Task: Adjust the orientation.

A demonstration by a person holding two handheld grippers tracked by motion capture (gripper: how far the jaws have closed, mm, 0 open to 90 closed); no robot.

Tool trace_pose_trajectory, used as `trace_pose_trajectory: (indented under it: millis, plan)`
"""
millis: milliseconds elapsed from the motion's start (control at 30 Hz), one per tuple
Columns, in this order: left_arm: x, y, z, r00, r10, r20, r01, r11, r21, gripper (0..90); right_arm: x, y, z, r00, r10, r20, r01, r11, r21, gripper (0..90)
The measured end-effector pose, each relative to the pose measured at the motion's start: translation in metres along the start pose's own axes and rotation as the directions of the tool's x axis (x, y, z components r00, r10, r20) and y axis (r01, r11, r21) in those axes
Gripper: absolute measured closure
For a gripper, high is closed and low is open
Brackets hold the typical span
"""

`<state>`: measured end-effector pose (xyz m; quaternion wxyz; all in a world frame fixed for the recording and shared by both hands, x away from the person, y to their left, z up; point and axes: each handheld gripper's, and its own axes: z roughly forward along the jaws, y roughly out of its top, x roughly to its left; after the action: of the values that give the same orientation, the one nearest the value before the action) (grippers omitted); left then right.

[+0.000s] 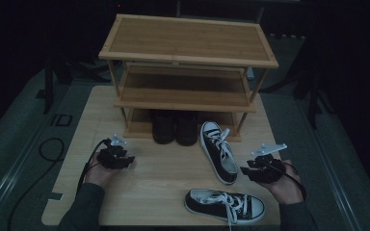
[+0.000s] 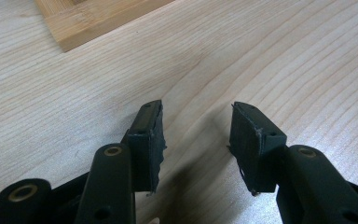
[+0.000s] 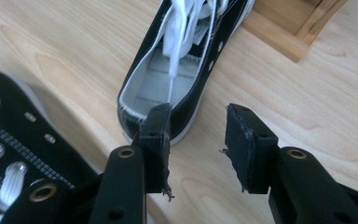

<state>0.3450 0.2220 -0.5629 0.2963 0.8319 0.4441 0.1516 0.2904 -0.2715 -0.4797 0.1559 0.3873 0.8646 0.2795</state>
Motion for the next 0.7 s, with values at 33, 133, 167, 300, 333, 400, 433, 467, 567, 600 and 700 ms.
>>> trace_pose_trajectory:
  millis: [33, 133, 167, 300, 333, 400, 433, 467, 567, 600, 700]
  plan:
    - [0.000, 0.000, 0.000, 1.0000, 0.000, 0.001, 0.000, 1.0000, 0.000, 55.1, 0.000, -0.001, 0.000, 1.0000, 0.000, -0.001, 0.000, 1.000, 0.000, 60.0]
    - [0.000, 0.000, 0.000, 1.0000, -0.001, 0.000, 0.001, 1.0000, -0.001, 55.1, 0.000, -0.005, 0.001, 0.9999, 0.011, -0.008, -0.011, 1.000, 0.002, 60.0]
    - [0.000, 0.000, 0.000, 1.0000, -0.001, 0.000, 0.001, 1.0000, 0.000, 55.1, 0.000, -0.006, 0.001, 0.9999, 0.010, -0.006, -0.010, 1.000, 0.001, 60.0]
    - [0.000, 0.000, 0.000, 1.0000, 0.000, 0.000, 0.000, 1.0000, 0.001, 55.1, -0.002, -0.009, 0.002, 0.9996, 0.016, -0.025, -0.016, 1.000, 0.004, 61.2]
    - [0.000, 0.000, 0.000, 1.0000, -0.001, 0.001, 0.001, 1.0000, 0.001, 55.1, -0.002, -0.010, 0.001, 0.9993, 0.014, -0.034, -0.014, 1.000, 0.006, 62.1]
    - [0.000, 0.000, 0.000, 1.0000, -0.003, 0.002, 0.003, 1.0000, -0.001, 55.1, -0.002, -0.011, 0.000, 0.9988, 0.013, -0.047, -0.013, 1.000, 0.007, 63.6]
    - [0.000, 0.000, 0.000, 1.0000, -0.002, 0.002, 0.002, 1.0000, 0.000, 55.1, -0.002, -0.012, 0.000, 0.9985, 0.009, -0.054, -0.009, 1.000, 0.011, 63.9]
    - [0.000, 0.000, 0.000, 1.0000, -0.002, 0.002, 0.002, 1.0000, 0.000, 55.1, -0.002, -0.012, 0.000, 0.9985, 0.009, -0.054, -0.009, 1.000, 0.011, 63.9]
    - [0.001, -0.001, -0.001, 1.0000, -0.002, 0.002, 0.002, 1.0000, 0.000, 55.1, -0.001, -0.014, 0.001, 0.9984, -0.002, -0.057, 0.003, 1.000, 0.019, 64.5]
    - [0.001, -0.001, -0.001, 1.0000, -0.002, 0.002, 0.002, 1.0000, 0.000, 55.1, -0.001, -0.016, 0.001, 0.9983, 0.001, -0.058, 0.000, 1.000, 0.021, 64.7]
    - [0.000, -0.001, -0.001, 1.0000, -0.004, 0.000, 0.004, 1.0000, -0.002, 55.1, 0.001, -0.020, 0.001, 0.9976, 0.003, -0.069, -0.001, 1.000, 0.026, 65.0]
